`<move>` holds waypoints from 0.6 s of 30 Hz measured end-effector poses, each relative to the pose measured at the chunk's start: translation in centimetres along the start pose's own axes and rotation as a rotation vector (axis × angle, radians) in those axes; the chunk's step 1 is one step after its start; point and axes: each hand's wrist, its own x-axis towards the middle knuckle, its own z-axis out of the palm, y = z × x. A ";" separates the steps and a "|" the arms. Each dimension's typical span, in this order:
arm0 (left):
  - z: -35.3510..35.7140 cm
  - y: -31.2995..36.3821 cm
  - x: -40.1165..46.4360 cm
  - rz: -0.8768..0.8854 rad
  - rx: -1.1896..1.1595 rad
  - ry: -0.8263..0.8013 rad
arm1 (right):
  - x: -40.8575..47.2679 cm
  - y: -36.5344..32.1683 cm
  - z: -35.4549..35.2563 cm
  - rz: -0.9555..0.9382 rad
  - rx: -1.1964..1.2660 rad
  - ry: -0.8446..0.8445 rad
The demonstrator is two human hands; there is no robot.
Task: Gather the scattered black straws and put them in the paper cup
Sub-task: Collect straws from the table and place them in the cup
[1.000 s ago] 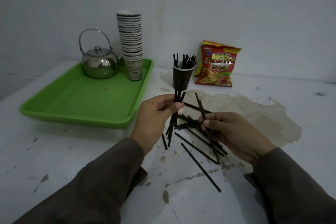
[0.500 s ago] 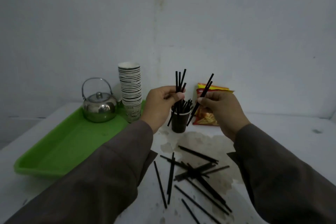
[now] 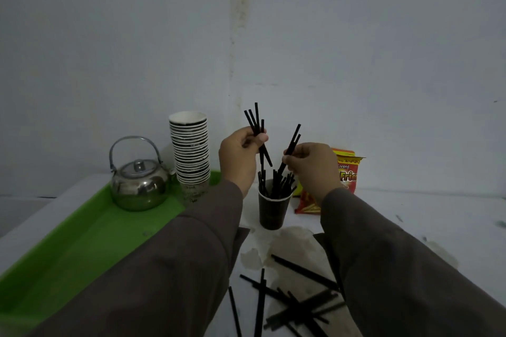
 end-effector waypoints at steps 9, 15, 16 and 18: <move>0.5 -4.4 -3.0 -0.053 -0.067 0.112 | -0.1 2.7 1.8 0.070 -0.116 -0.081; 0.7 -5.8 -4.1 0.004 0.281 0.036 | -0.5 3.8 2.6 0.122 -0.300 -0.081; 0.6 -6.0 -4.1 0.009 0.355 -0.001 | -0.7 3.9 2.7 0.133 -0.360 -0.081; 0.6 -6.2 -4.0 -0.001 0.489 -0.068 | -0.9 4.0 3.0 0.152 -0.451 -0.092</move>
